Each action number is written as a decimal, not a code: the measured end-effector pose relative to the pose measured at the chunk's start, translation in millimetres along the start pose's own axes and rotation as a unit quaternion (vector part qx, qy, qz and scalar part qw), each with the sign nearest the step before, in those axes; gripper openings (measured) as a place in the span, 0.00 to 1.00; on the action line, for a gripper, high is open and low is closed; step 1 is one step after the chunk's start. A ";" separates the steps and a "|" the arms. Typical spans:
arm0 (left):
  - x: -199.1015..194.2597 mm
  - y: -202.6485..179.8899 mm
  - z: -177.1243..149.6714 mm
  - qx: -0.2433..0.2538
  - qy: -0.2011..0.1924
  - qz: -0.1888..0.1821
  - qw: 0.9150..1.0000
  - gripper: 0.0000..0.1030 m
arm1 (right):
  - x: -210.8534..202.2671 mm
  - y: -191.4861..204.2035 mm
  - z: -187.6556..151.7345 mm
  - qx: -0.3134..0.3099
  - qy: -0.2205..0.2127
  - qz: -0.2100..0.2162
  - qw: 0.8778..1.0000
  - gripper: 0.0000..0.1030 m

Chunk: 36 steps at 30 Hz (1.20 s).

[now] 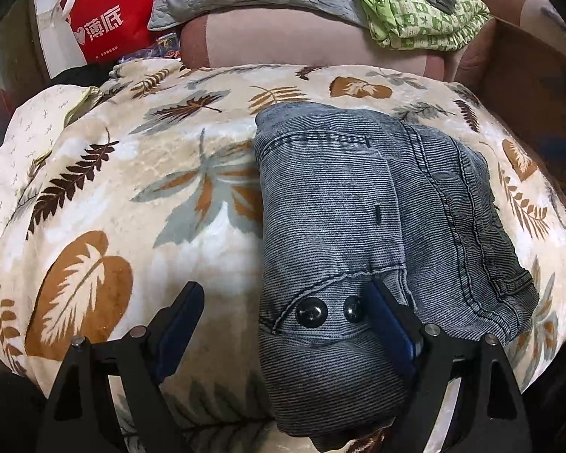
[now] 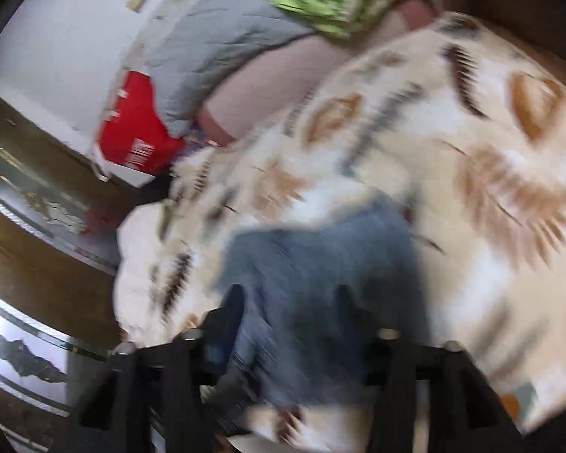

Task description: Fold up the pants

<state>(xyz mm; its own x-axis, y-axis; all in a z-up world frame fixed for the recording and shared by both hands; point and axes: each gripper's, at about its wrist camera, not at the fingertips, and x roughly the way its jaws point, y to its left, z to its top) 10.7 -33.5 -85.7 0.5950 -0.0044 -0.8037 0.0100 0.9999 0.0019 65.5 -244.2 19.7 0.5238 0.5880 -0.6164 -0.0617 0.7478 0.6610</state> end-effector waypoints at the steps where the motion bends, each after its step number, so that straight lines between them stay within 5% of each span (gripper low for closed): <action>1: 0.0 -0.3 -0.6 0.001 -0.002 0.000 1.000 0.85 | 15.9 8.0 11.2 -0.001 0.008 0.023 1.000 0.58; 3: 0.0 -1.0 0.2 0.002 -0.001 -0.001 1.000 0.85 | 53.6 8.6 28.3 0.027 0.041 0.067 0.997 0.58; 5: 0.5 -1.1 0.8 0.004 0.000 -0.002 1.000 0.85 | 93.1 -9.2 37.2 0.038 0.071 0.038 0.996 0.57; 6: 0.5 -1.5 1.3 0.001 0.001 -0.006 1.000 0.85 | 113.8 -32.8 33.7 0.055 0.088 -0.001 0.995 0.45; 7: -1.2 -0.4 2.5 -0.004 0.000 -0.008 1.000 0.85 | 120.2 -56.2 25.0 0.091 0.083 -0.001 0.992 0.01; 11: -29.0 12.8 9.1 -0.031 -0.027 -0.028 0.999 0.84 | 108.7 -81.1 17.3 0.148 0.066 0.034 0.986 0.00; 12: -42.2 18.2 8.5 -0.037 -0.053 -0.027 0.998 0.84 | 102.6 -74.3 15.9 0.134 0.073 0.027 0.988 0.09; 14: -56.6 28.5 5.2 -0.056 -0.084 -0.014 0.995 0.84 | 78.0 -53.8 7.4 0.092 0.075 0.031 0.992 0.09; 16: -47.1 36.1 1.2 -0.078 -0.063 -0.017 0.995 0.84 | 47.4 -36.9 -13.8 0.056 0.067 0.063 0.994 0.13; 17: -32.8 32.6 -1.4 -0.068 -0.031 -0.018 0.997 0.84 | 41.3 -31.9 -25.0 0.040 0.067 0.066 0.995 0.24; 19: -4.6 18.2 -9.6 -0.030 0.028 -0.010 0.999 0.85 | 48.1 -46.3 -56.3 0.013 0.102 -0.018 0.995 0.66; 22: -13.8 19.6 -7.9 -0.042 0.010 -0.015 0.999 0.84 | 44.6 -72.4 -72.9 0.036 0.092 -0.005 0.995 0.58; 26: -43.8 28.4 3.5 -0.066 -0.053 -0.025 0.996 0.84 | 18.9 -46.9 -65.7 0.008 0.086 -0.042 0.995 0.60; 28: -30.1 23.4 3.1 -0.065 -0.023 -0.037 0.997 0.85 | 14.7 -31.7 -71.2 -0.036 0.079 -0.039 0.995 0.77; 30: 4.5 9.9 -7.8 -0.030 0.050 -0.036 0.998 0.86 | 34.6 -47.0 -83.3 -0.043 0.120 -0.106 0.986 0.82; 31: 1.3 15.1 -9.3 -0.044 0.026 -0.040 0.998 0.86 | 47.8 -58.8 -91.7 -0.047 0.151 -0.127 0.979 0.81; 36: -14.8 32.2 -0.2 -0.096 0.002 -0.080 0.992 0.86 | 18.5 -16.7 -56.8 -0.094 0.139 -0.135 0.977 0.81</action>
<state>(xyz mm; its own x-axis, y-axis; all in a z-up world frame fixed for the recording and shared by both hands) 2.1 -1.2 -73.9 0.5946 -0.1642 -0.7870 -0.0496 0.9695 -0.2398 28.0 -228.3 -27.0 0.2933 0.4031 -0.8669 -0.1210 0.9151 0.3845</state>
